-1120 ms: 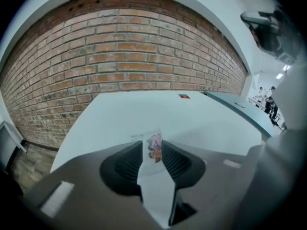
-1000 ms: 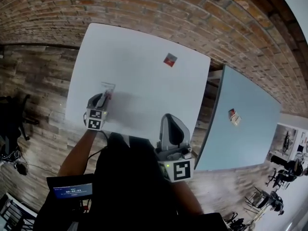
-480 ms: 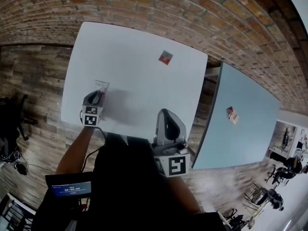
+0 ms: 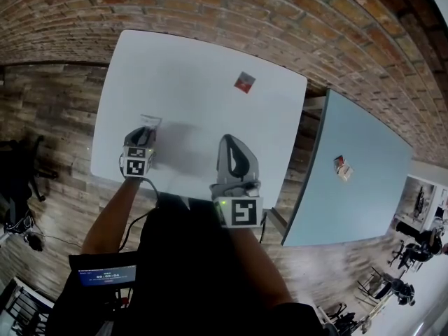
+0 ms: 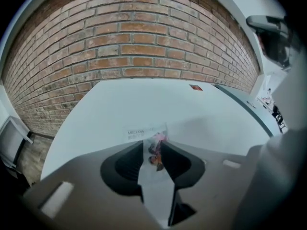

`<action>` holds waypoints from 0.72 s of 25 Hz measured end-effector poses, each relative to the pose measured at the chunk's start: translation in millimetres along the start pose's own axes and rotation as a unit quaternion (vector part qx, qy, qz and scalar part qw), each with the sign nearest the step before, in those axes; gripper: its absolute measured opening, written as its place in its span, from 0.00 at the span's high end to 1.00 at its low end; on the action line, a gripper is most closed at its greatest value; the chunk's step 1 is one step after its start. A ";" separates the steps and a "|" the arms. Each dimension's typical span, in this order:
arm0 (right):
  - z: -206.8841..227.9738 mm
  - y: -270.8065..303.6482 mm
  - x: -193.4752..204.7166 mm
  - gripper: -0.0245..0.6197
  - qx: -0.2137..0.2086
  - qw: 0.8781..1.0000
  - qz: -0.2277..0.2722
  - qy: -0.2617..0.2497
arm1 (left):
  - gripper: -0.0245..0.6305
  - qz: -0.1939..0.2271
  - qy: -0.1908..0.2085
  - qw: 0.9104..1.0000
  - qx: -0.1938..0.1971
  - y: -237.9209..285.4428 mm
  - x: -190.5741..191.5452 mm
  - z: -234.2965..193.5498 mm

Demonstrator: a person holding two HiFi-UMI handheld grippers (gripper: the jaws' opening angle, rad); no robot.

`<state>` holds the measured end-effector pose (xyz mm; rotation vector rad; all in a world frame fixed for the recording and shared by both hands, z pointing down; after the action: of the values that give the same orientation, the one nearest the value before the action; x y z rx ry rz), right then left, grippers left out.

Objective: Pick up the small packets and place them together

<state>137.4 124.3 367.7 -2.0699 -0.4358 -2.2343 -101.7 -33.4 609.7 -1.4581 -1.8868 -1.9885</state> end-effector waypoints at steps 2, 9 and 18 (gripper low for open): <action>0.7 -1.0 4.7 0.96 0.000 1.000 -0.007 -0.002 | 0.79 0.000 0.001 1.000 0.007 3.4 -5.6 3.5; 14.6 -6.7 17.3 0.96 0.012 1.000 -0.026 -0.003 | 0.79 -0.004 -0.013 1.000 0.019 21.3 -25.0 15.0; 42.3 -21.4 23.4 0.96 0.043 0.998 -0.039 0.001 | 0.79 0.013 -0.029 0.999 0.028 41.0 -43.5 18.7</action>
<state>171.0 158.8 389.6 -2.0417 -0.6127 -2.2165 -42.3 -53.0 610.4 -1.5350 -1.9181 -1.8871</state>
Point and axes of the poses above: the fingertips, and each gripper's own axes: y forward along the fingers, z to its right, x out of its underside, the point moved 10 cm from there along -y, backward along the fingers, and after that the axes turned 9 degrees about x, right-handed, at the moved point
